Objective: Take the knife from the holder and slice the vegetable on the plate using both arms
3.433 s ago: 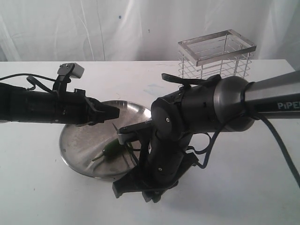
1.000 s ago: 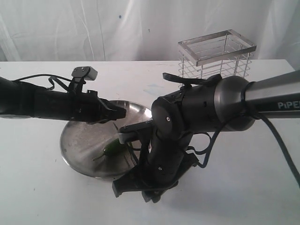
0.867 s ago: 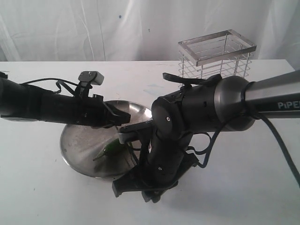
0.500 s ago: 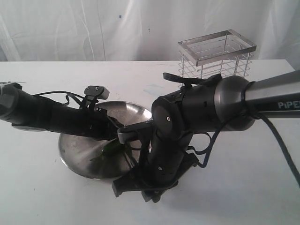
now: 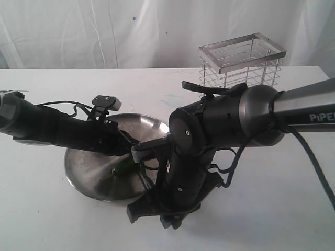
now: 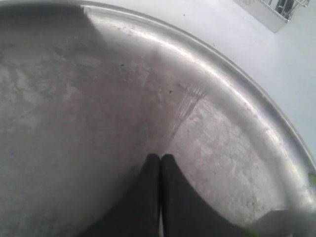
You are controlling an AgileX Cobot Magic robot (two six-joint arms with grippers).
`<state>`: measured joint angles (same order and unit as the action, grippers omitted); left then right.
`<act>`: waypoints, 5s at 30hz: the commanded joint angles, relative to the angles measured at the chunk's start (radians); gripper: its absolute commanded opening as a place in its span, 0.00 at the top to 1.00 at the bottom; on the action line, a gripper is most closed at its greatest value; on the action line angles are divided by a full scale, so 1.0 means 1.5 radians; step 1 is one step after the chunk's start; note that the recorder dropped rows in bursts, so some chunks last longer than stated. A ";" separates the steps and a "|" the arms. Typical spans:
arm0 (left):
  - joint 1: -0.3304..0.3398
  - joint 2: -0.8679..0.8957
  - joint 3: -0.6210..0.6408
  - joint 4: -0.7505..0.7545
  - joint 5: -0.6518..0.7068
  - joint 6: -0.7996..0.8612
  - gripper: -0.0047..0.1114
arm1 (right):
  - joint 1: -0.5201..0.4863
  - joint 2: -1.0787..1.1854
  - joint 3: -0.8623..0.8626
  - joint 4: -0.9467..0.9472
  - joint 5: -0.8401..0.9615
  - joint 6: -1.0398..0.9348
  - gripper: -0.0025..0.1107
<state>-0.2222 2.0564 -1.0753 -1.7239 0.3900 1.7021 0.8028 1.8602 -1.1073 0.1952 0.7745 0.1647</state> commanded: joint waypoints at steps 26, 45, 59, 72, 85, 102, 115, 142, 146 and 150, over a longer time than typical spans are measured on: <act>0.001 -0.036 0.090 0.175 -0.088 -0.099 0.96 | -0.002 -0.001 0.002 -0.003 0.022 -0.004 0.98; 0.001 -0.036 0.089 0.268 -0.090 -0.179 0.96 | -0.004 -0.010 0.002 -0.024 0.188 -0.004 0.98; 0.001 -0.156 0.048 0.210 -0.084 -0.243 0.96 | -0.004 -0.036 0.001 -0.027 0.177 -0.004 0.98; 0.001 -0.170 0.060 0.209 0.050 -0.222 0.96 | -0.004 -0.036 0.001 -0.026 0.155 -0.004 0.98; 0.001 -0.134 0.071 0.196 0.048 -0.220 0.96 | -0.004 -0.036 0.001 -0.026 0.159 -0.004 0.98; 0.001 -0.106 0.071 0.138 0.066 -0.143 0.96 | -0.004 -0.036 0.001 -0.022 0.153 -0.004 0.98; 0.000 -0.097 0.071 0.138 0.066 -0.137 0.96 | -0.004 -0.036 0.001 -0.010 0.151 -0.001 0.98; 0.000 -0.063 0.071 0.117 0.054 -0.136 0.96 | -0.004 -0.036 0.002 -0.007 0.138 0.000 0.98; 0.000 -0.063 0.071 0.085 0.066 -0.136 0.96 | -0.004 -0.036 0.002 -0.007 0.138 0.000 0.98; 0.000 -0.063 0.071 0.058 0.081 -0.126 0.96 | -0.004 -0.036 0.002 -0.007 0.138 0.000 0.98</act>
<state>-0.2205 1.9598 -0.9748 -1.5988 0.4778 1.4983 0.8028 1.8184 -1.1074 0.1806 0.9846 0.1574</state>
